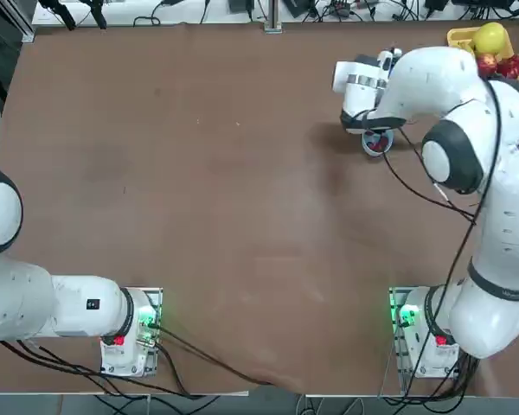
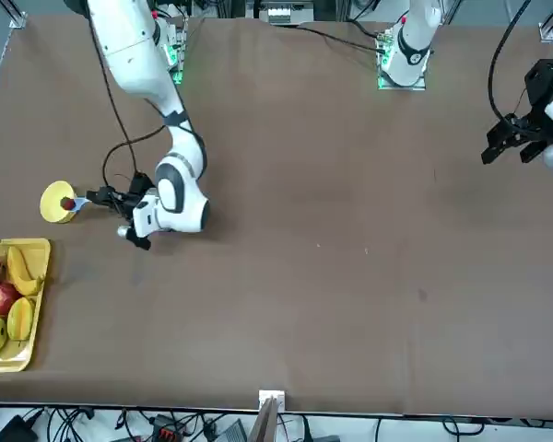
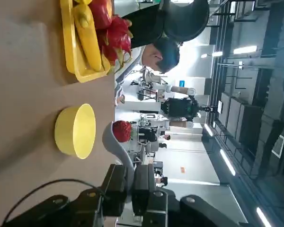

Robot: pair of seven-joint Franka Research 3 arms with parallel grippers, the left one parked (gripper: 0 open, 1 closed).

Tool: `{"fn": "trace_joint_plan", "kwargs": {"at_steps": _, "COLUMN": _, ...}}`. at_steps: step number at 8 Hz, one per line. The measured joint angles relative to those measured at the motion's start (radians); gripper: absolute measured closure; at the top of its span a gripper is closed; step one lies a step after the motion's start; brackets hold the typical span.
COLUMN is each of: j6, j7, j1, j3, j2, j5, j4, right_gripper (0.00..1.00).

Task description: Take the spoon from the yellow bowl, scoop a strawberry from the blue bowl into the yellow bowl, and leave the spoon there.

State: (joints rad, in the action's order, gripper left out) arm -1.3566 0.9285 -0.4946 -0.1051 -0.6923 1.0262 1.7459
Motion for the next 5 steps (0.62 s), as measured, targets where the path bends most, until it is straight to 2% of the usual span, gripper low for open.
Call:
{"fn": "trace_joint_plan", "kwargs": {"at_steps": 3, "j6": -0.087, "j7": -0.017, "j1": 0.088, "j3": 0.0, "j2": 0.011, "j5": 0.041, "j4": 0.071, "right_gripper": 0.89}}
{"fn": "trace_joint_plan", "kwargs": {"at_steps": 5, "j6": -0.115, "j7": -0.092, "j1": 0.127, "j3": 0.001, "j2": 0.011, "j5": 0.044, "j4": 0.086, "right_gripper": 0.89}}
